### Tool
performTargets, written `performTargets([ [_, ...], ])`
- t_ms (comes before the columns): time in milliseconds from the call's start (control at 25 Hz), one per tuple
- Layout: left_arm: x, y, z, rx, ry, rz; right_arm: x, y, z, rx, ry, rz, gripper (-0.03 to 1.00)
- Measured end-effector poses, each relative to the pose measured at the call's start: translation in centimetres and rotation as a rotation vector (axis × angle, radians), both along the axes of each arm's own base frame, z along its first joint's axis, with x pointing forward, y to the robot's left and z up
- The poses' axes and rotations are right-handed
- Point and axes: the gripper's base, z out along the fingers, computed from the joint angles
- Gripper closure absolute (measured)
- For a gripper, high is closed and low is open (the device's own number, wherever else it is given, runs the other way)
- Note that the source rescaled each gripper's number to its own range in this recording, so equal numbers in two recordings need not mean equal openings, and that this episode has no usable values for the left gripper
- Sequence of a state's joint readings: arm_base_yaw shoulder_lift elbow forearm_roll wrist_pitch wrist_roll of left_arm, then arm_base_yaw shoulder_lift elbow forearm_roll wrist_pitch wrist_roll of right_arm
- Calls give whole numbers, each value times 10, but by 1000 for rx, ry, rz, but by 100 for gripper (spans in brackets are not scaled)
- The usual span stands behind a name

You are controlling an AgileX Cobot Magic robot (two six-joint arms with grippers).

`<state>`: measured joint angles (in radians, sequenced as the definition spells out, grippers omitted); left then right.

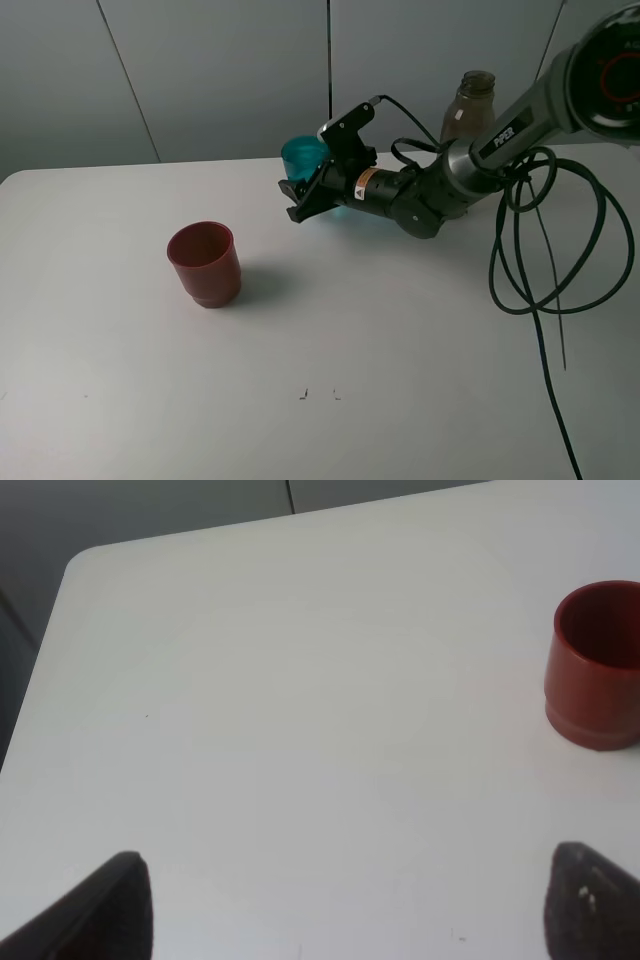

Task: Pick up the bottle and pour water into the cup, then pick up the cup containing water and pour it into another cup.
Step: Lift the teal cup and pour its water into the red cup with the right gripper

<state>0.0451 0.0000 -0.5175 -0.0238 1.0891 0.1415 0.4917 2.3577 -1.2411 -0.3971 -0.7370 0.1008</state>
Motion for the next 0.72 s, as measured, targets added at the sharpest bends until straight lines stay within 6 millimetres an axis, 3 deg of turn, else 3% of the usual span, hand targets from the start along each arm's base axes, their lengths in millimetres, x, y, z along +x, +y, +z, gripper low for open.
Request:
performTargets([
  [240, 0, 0, 0, 0, 0, 0, -8, 14, 20, -15, -62, 91, 93],
  [720, 0, 0, 0, 0, 0, 0, -21, 30, 20, -49, -94, 198, 93],
])
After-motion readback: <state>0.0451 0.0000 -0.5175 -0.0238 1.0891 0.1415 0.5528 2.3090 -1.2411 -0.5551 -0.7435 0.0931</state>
